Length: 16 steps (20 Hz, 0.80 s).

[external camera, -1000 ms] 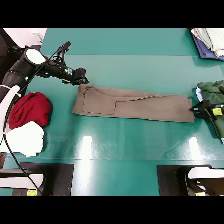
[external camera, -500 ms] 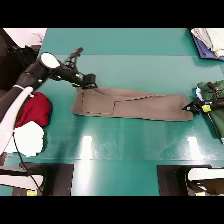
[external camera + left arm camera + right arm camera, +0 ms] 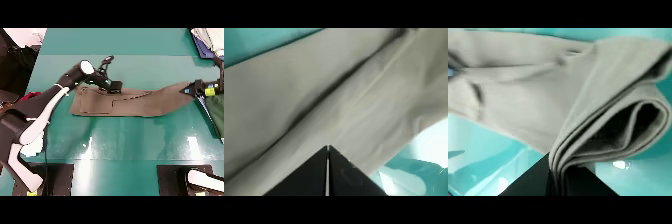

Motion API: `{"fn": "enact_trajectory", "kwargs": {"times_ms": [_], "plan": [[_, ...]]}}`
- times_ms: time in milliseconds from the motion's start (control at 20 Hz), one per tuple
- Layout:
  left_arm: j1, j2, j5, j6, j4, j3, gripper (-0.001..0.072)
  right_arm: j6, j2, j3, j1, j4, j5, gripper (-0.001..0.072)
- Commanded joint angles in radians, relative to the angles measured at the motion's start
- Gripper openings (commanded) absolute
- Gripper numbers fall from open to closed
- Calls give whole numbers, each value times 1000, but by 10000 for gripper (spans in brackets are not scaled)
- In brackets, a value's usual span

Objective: Fold the shirts.

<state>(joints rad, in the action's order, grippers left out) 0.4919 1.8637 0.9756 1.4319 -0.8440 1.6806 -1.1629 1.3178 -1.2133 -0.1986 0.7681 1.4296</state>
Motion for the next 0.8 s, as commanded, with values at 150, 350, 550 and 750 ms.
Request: {"fn": "enact_trajectory", "kwargs": {"times_ms": [150,350,550,750], "plan": [[90,151,-49,40,19,119,33,-192,-26,-275,213,-15,51,18],[90,170,-50,57,21,119,34,-236,30,-426,314,-14,92,17],[89,163,-34,51,14,127,34,-246,86,-521,385,-14,93,18],[51,161,87,23,-12,182,34,-245,127,-578,431,-13,92,18]]}}
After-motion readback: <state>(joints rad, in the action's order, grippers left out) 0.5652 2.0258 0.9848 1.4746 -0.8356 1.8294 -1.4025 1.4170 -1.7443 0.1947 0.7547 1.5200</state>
